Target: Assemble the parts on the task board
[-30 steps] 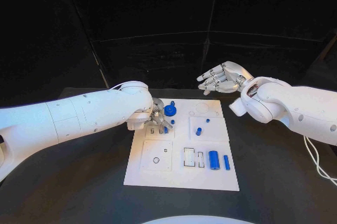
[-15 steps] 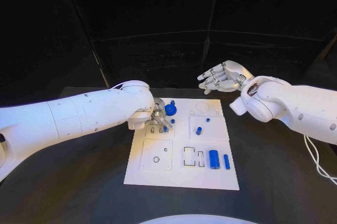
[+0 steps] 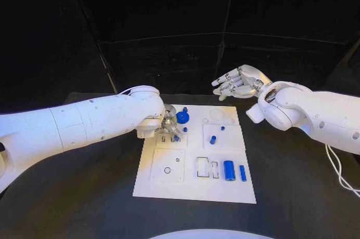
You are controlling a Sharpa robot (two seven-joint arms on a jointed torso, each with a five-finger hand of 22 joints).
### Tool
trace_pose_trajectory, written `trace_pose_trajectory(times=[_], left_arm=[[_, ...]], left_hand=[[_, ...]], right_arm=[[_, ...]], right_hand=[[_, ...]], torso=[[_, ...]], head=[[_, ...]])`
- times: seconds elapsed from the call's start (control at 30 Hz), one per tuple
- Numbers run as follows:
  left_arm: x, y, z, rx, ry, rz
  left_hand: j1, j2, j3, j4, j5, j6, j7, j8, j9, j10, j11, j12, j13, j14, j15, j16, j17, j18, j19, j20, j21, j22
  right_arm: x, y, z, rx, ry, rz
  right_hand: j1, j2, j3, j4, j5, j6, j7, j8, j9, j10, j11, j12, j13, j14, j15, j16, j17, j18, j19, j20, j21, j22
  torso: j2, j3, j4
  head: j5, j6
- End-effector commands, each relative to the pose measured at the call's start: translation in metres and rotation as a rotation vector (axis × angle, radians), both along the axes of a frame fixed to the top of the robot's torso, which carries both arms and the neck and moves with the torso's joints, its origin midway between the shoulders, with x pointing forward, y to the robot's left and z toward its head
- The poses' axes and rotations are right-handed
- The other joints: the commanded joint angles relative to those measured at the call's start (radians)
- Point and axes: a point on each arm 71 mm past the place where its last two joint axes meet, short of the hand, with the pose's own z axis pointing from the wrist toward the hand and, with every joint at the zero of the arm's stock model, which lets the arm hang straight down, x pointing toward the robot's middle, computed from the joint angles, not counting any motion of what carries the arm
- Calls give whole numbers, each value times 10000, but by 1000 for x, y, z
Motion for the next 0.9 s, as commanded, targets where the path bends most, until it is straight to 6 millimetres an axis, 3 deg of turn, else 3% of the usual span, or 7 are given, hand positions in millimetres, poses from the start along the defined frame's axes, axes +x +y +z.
trace_pose_trajectory(times=[0.03,0.1,0.17,0.2,0.3,0.53,0.9], left_arm=[[-1,1,-1,-482,31,196],[-2,2,0,-728,1,329],[-2,4,1,-974,-21,467],[-3,5,1,-1093,-19,538],[-4,8,1,-1379,-36,719],[-9,21,3,-1844,-337,1179],[-19,39,-1,-1793,-1338,1287]], left_hand=[[-67,-305,1414,-524,119,-40,-27,-32,46,0,-73,-53,-13,1022,-37,62,2634,-176,119,-73,13,-8],[-452,-733,2926,-673,145,-26,10,66,157,58,-56,-66,-10,1022,-3,62,2634,-171,117,-57,-5,-10],[-667,-1021,3686,-844,148,-61,20,139,241,89,-49,-65,-2,1022,-14,62,2634,-176,115,-29,-18,-15],[-1052,-1272,4463,-938,114,-56,75,255,353,133,-17,-66,-5,1022,49,62,2634,-158,117,-62,-27,-15],[-1354,-1483,5213,-1167,119,-90,40,382,486,183,-31,-58,-1,1022,1,62,2634,-169,116,-9,-45,-23],[-1741,-1648,5817,-1393,109,-114,9,540,649,267,-24,-25,33,1022,-13,62,2634,-171,130,-19,-42,4],[-1815,-1714,6003,-1527,101,-116,-4,600,712,335,-39,21,86,1022,-25,62,2634,-186,164,-29,8,83]], right_arm=[[1,1,1,18,1,82],[1,0,1,11,6,72],[1,0,1,5,9,58],[2,0,1,2,10,50],[2,-1,1,-9,13,22],[3,-4,0,-28,13,-38],[3,-7,0,-38,3,-78]], right_hand=[[-80,-31,77,-10,33,-38,19,-21,-13,9,29,-66,-14,47,48,-41,-21,34,68,-19,-74,-13],[-85,-32,78,-10,40,-41,21,-21,-13,8,31,-70,-19,47,50,-46,-24,34,69,-17,-80,-17],[-85,-32,78,-10,40,-41,21,-21,-13,8,31,-70,-19,47,50,-46,-24,34,69,-17,-80,-17],[-85,-32,78,-10,40,-41,21,-21,-13,8,31,-70,-19,47,50,-46,-24,34,69,-17,-80,-17],[-101,-35,78,-7,52,-49,25,-22,-13,6,36,-77,-30,47,55,-60,-31,33,71,-13,-95,-27],[-143,-34,79,7,68,-66,33,-23,-14,2,45,-92,-52,48,65,-86,-46,31,74,-3,-127,-48],[-200,-27,80,31,82,-79,39,-21,-12,-3,53,-109,-79,54,75,-116,-62,31,80,9,-168,-74]], torso=[[-4,5,13],[-8,8,18],[-4,7,11],[0,7,10],[7,7,5],[0,8,2],[2,4,4]], head=[[9,6],[20,16],[41,19],[44,20],[61,29],[69,18],[93,-45]])
